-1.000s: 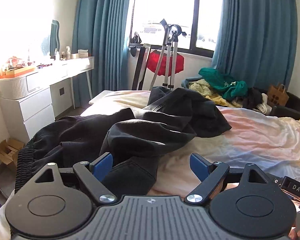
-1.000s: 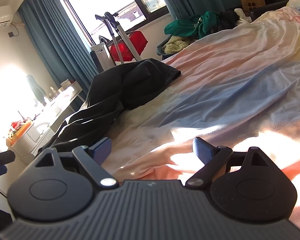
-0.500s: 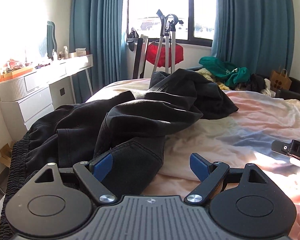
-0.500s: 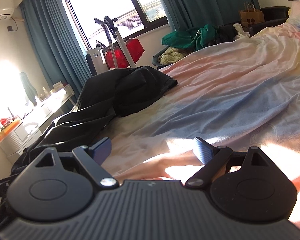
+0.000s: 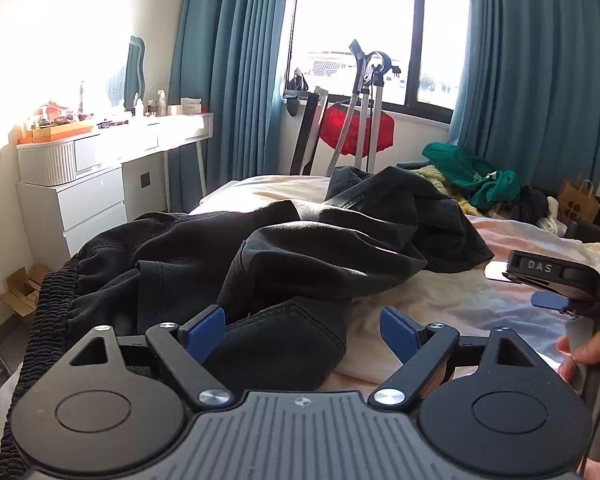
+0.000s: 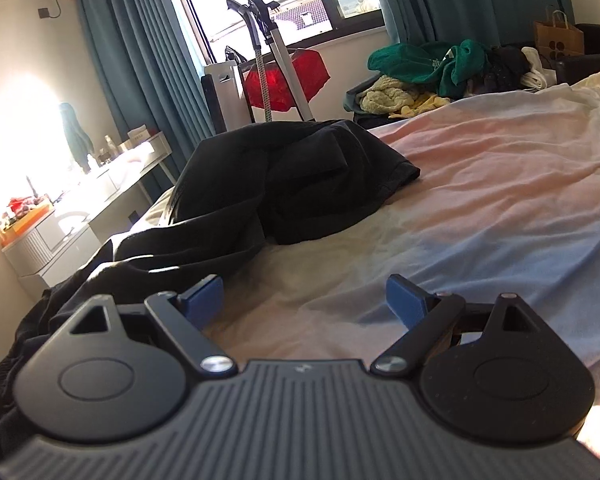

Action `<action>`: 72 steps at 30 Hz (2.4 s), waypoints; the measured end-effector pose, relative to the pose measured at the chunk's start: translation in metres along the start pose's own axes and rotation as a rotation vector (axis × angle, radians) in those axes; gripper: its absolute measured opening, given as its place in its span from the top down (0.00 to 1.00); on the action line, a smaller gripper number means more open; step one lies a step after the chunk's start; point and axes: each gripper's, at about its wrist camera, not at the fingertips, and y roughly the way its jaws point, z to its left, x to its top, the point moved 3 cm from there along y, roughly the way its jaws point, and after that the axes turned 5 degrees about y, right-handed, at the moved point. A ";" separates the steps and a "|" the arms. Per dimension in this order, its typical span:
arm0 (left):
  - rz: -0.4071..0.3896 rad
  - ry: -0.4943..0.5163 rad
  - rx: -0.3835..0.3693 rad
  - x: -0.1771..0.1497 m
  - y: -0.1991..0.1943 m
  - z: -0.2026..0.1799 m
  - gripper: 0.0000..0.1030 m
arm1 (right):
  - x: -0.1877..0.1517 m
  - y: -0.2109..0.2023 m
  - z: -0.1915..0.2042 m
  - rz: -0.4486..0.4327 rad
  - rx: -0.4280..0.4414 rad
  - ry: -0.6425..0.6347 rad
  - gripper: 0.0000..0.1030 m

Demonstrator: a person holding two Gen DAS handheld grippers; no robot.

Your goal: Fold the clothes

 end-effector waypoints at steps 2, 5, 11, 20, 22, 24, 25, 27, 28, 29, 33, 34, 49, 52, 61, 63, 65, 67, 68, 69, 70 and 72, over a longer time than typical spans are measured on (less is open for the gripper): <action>-0.019 -0.001 0.013 -0.001 0.008 0.004 0.15 | 0.010 0.035 0.004 0.012 -0.014 0.022 0.13; 0.000 -0.041 0.012 -0.005 0.028 0.014 0.15 | 0.022 0.088 0.001 0.032 -0.006 0.141 0.13; 0.082 -0.120 0.028 -0.015 0.070 0.035 0.15 | 0.044 0.161 0.000 -0.031 0.000 0.366 0.13; 0.169 -0.231 0.015 -0.029 0.105 0.060 0.15 | 0.058 0.223 0.027 -0.032 -0.051 0.268 0.47; 0.174 -0.242 0.008 -0.028 0.106 0.063 0.15 | 0.066 0.220 0.039 -0.066 -0.097 0.179 0.72; 0.167 -0.253 -0.001 -0.027 0.103 0.064 0.15 | 0.080 0.214 0.052 -0.100 -0.117 0.129 0.94; 0.166 -0.251 0.000 -0.026 0.102 0.064 0.15 | 0.089 0.211 0.059 -0.119 -0.120 0.109 0.94; 0.169 -0.252 0.005 -0.025 0.099 0.064 0.15 | 0.106 0.204 0.074 -0.157 -0.126 0.071 0.94; 0.168 -0.256 0.005 -0.025 0.097 0.065 0.15 | 0.115 0.200 0.081 -0.176 -0.129 0.051 0.94; 0.163 -0.262 0.003 -0.024 0.095 0.065 0.15 | 0.124 0.197 0.089 -0.197 -0.131 0.032 0.94; 0.105 -0.319 -0.052 -0.022 0.089 0.066 0.15 | 0.172 0.186 0.127 -0.314 -0.093 -0.062 0.95; 0.087 -0.340 -0.074 -0.022 0.087 0.067 0.15 | 0.186 0.185 0.139 -0.325 -0.066 -0.076 0.95; 0.040 -0.230 -0.115 -0.027 0.101 0.044 0.15 | 0.183 0.255 0.186 -0.146 -0.026 -0.255 0.87; 0.040 -0.229 -0.119 -0.028 0.099 0.043 0.15 | 0.178 0.238 0.157 -0.134 0.017 -0.182 0.28; 0.045 -0.230 -0.077 -0.030 0.093 0.039 0.17 | 0.133 0.181 -0.028 -0.158 0.082 0.633 0.14; 0.043 -0.216 -0.068 -0.032 0.091 0.036 0.17 | 0.100 0.199 -0.050 -0.052 0.151 0.801 0.14; 0.031 -0.194 -0.055 -0.033 0.091 0.032 0.17 | 0.075 0.214 -0.043 0.016 0.194 0.797 0.14; 0.022 -0.170 -0.044 -0.034 0.092 0.028 0.17 | 0.057 0.230 -0.031 0.062 0.227 0.795 0.14; 0.019 -0.164 -0.041 -0.034 0.093 0.027 0.17 | 0.050 0.238 -0.024 0.081 0.243 0.803 0.14; 0.016 -0.160 -0.039 -0.035 0.095 0.027 0.17 | 0.045 0.246 -0.018 0.092 0.250 0.808 0.14; 0.013 -0.157 -0.037 -0.035 0.096 0.026 0.17 | 0.044 0.252 -0.013 0.065 0.218 0.800 0.14; 0.008 -0.161 -0.036 -0.035 0.100 0.026 0.17 | 0.046 0.260 -0.005 0.001 0.155 0.780 0.15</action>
